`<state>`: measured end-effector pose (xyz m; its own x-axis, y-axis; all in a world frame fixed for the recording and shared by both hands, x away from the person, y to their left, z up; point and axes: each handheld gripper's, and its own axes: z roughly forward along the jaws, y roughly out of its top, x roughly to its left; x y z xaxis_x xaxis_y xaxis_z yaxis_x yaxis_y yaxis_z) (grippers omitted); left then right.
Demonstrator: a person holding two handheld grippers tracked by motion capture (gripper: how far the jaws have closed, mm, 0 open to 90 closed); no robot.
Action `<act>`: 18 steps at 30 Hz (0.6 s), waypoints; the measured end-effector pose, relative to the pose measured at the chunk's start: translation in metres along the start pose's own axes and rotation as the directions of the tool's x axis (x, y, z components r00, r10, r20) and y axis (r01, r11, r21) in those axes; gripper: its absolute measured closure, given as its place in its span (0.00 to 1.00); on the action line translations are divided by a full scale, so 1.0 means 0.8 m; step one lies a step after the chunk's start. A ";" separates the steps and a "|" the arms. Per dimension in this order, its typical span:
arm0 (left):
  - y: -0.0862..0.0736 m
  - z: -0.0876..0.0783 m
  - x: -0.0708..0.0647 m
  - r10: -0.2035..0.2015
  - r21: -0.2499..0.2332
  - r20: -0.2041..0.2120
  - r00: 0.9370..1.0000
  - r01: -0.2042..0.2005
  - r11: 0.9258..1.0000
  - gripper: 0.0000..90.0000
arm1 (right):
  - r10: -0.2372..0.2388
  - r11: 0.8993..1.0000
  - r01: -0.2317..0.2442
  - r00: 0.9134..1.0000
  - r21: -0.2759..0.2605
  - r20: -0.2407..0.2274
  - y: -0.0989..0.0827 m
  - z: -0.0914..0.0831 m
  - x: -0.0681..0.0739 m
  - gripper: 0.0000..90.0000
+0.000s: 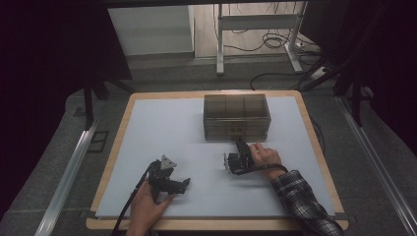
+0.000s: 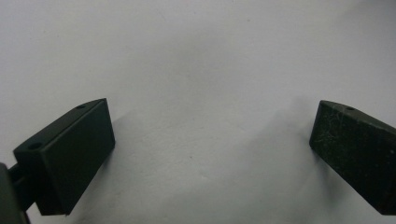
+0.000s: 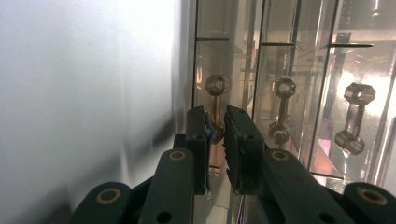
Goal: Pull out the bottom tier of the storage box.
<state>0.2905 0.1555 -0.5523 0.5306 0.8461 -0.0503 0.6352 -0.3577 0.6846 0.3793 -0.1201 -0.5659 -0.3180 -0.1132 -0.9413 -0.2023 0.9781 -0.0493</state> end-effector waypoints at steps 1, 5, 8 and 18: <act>0.000 0.000 0.000 0.000 0.000 0.000 1.000 0.000 1.000 0.00 | 0.005 1.000 -0.005 1.000 -0.005 0.007 0.000 -0.002 0.001 0.89; 0.000 0.000 0.000 0.000 0.000 0.000 1.000 0.000 1.000 0.00 | 0.000 1.000 0.000 1.000 -0.013 0.009 0.001 -0.009 0.003 0.89; 0.000 0.000 0.000 0.000 0.000 0.000 1.000 0.000 1.000 0.00 | 0.003 1.000 -0.003 1.000 -0.019 0.000 0.000 -0.016 0.006 0.89; 0.000 0.000 0.000 0.000 0.000 0.000 1.000 0.000 1.000 0.00 | 0.001 1.000 -0.001 1.000 -0.027 0.005 -0.003 -0.025 0.010 0.87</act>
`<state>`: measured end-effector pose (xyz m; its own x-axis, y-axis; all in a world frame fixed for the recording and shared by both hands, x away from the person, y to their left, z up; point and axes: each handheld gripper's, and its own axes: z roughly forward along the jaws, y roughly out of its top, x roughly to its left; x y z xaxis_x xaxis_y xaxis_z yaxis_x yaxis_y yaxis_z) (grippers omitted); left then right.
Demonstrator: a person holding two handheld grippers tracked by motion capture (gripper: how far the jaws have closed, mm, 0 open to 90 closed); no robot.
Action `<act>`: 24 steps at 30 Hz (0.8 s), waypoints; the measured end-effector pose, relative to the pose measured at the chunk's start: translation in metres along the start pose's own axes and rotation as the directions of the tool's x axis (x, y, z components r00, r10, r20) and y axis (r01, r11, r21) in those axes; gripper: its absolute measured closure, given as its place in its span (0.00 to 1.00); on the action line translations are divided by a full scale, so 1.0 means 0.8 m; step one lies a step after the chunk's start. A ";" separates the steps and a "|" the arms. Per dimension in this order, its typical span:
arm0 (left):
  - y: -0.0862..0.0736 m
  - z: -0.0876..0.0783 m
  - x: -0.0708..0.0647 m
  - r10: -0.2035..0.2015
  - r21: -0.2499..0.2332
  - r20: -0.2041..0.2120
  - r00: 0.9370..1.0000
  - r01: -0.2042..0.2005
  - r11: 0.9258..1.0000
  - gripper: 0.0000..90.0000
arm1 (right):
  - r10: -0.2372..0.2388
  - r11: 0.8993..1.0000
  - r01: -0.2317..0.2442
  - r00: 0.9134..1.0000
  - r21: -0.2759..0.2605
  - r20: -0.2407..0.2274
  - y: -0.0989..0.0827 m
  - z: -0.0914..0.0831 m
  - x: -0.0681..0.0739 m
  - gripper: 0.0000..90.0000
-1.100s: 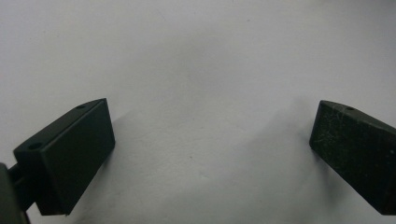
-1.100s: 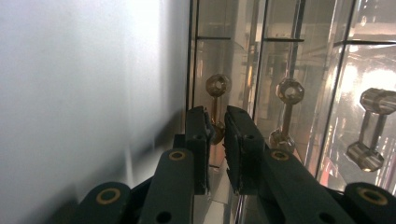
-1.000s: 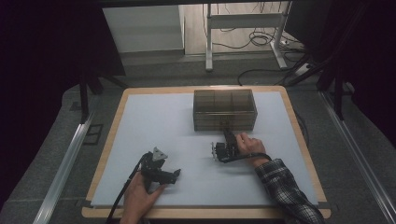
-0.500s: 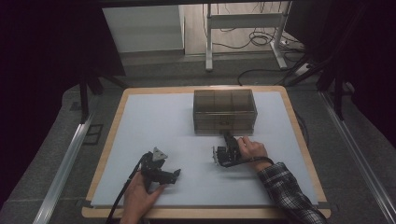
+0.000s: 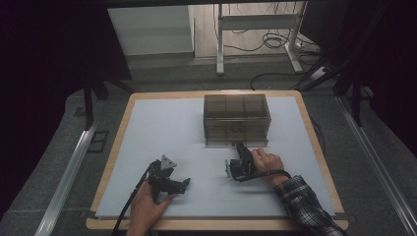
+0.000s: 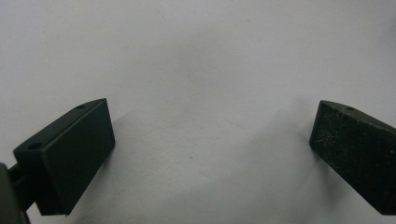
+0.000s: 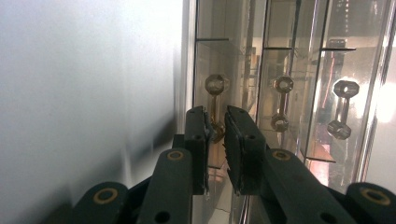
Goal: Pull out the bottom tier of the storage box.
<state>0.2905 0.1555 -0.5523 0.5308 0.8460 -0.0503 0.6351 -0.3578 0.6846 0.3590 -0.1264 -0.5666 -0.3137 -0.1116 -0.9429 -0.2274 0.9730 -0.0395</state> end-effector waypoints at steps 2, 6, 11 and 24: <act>0.000 0.000 0.000 0.000 0.000 0.000 1.000 0.000 1.000 0.00 | 0.017 1.000 -0.017 1.000 0.000 -0.024 -0.001 0.000 -0.003 0.86; 0.000 0.000 0.000 0.000 0.000 0.000 1.000 0.000 1.000 0.00 | 0.031 1.000 -0.031 0.999 0.007 -0.027 -0.002 -0.004 -0.008 0.82; 0.000 0.000 0.000 0.000 0.000 0.000 1.000 0.000 1.000 0.00 | 0.063 0.998 -0.064 0.996 -0.021 -0.062 -0.004 -0.006 -0.012 0.80; 0.000 0.000 0.000 0.000 0.000 0.000 1.000 0.000 1.000 0.00 | 0.190 0.978 -0.203 0.964 -0.054 -0.187 -0.017 -0.010 -0.038 0.74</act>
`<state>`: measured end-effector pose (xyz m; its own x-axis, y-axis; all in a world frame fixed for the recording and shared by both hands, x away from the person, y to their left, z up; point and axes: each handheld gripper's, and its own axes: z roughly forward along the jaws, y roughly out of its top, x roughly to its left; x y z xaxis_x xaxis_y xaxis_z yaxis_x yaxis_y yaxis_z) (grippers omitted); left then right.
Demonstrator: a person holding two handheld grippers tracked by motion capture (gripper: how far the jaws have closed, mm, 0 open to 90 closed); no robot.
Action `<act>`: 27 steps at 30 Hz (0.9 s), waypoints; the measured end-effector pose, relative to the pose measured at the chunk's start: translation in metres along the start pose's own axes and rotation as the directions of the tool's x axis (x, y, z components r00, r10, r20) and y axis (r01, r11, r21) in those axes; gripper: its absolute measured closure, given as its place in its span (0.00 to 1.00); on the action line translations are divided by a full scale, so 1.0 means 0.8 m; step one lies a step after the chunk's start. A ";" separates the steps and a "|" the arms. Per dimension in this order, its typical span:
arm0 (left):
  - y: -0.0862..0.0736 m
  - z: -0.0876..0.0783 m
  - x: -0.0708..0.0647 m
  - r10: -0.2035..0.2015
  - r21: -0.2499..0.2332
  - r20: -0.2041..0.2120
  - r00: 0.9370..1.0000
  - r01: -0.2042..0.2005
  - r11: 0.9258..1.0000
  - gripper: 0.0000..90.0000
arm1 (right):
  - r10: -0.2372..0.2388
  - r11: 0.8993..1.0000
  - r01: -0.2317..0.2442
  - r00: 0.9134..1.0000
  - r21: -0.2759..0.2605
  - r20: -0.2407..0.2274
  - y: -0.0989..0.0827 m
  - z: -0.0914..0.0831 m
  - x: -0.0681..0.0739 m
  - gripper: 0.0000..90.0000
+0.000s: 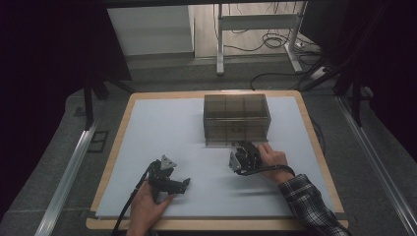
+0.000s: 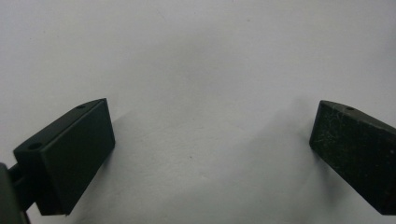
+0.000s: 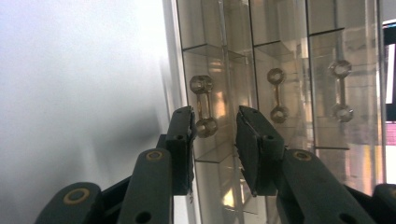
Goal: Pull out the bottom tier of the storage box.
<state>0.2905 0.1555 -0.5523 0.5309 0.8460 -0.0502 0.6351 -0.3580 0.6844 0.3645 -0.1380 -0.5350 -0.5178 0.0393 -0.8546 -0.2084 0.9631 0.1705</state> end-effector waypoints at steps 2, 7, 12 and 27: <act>0.000 0.000 0.000 0.000 0.000 0.000 1.000 0.000 1.000 0.00 | 0.025 1.000 -0.026 0.999 -0.011 -0.030 -0.002 -0.001 -0.004 0.73; 0.000 0.000 0.000 0.000 0.000 0.000 1.000 0.000 1.000 0.00 | 0.065 0.997 -0.068 0.995 -0.034 -0.080 -0.005 -0.002 -0.012 0.71; 0.000 0.000 0.000 0.001 0.000 0.000 1.000 -0.001 1.000 0.00 | 0.134 0.988 -0.145 0.977 -0.058 -0.165 -0.011 -0.005 -0.027 0.68; 0.000 0.000 0.000 0.003 0.000 -0.001 1.000 -0.003 1.000 0.00 | 0.246 0.952 -0.295 0.897 -0.084 -0.366 -0.025 -0.005 -0.057 0.64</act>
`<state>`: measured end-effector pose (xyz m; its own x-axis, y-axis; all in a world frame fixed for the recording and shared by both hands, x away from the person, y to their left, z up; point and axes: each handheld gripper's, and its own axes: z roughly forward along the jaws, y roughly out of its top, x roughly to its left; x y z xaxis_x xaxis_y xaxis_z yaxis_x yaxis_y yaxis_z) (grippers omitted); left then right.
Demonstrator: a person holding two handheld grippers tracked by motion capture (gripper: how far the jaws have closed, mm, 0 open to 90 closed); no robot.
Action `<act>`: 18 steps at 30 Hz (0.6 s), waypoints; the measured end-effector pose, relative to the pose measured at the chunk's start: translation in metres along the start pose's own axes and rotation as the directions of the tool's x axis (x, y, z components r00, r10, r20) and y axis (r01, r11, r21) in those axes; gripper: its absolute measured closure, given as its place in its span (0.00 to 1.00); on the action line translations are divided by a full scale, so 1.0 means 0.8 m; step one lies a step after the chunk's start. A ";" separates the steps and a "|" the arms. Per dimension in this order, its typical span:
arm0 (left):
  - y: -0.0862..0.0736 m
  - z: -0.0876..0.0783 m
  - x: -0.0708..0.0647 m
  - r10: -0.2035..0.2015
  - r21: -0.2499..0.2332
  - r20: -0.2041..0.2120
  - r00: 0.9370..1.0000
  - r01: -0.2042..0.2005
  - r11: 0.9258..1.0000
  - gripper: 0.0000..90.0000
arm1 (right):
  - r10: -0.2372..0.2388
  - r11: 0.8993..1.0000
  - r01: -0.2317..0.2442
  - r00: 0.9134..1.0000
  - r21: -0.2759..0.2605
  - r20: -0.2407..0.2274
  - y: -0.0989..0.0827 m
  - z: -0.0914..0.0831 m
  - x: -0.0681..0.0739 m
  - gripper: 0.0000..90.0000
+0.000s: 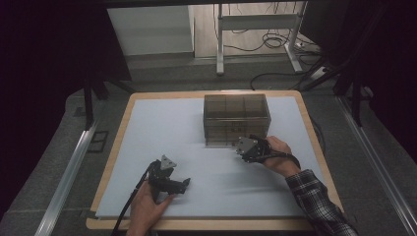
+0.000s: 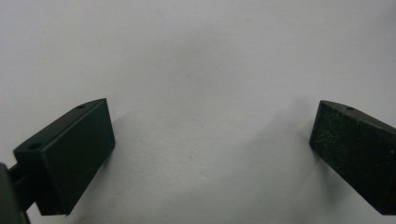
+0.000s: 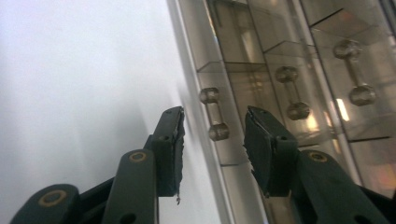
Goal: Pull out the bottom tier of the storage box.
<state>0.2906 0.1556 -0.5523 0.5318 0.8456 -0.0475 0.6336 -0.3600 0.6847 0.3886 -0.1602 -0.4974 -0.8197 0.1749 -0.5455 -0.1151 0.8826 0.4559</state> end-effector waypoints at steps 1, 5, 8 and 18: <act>0.000 0.000 0.000 0.001 0.000 0.001 1.000 -0.001 1.000 0.00 | 0.008 1.000 -0.008 1.000 -0.002 -0.010 0.000 0.000 -0.002 0.64; 0.000 0.000 0.000 0.001 0.000 0.001 1.000 -0.001 1.000 0.00 | 0.035 0.999 -0.035 0.998 -0.007 -0.052 -0.003 -0.002 -0.011 0.63; 0.000 0.000 0.000 -0.002 0.000 0.002 1.000 0.002 1.000 0.00 | 0.053 0.998 -0.054 0.995 -0.014 -0.083 -0.005 -0.003 -0.019 0.63; 0.000 0.000 0.000 -0.002 0.000 0.002 1.000 0.002 1.000 0.00 | 0.115 0.993 -0.120 0.982 -0.023 -0.149 -0.011 -0.012 -0.045 0.61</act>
<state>0.2905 0.1555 -0.5523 0.5316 0.8455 -0.0499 0.6347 -0.3586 0.6845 0.4140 -0.1787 -0.4748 -0.9019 0.2084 -0.3784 -0.0290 0.8448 0.5343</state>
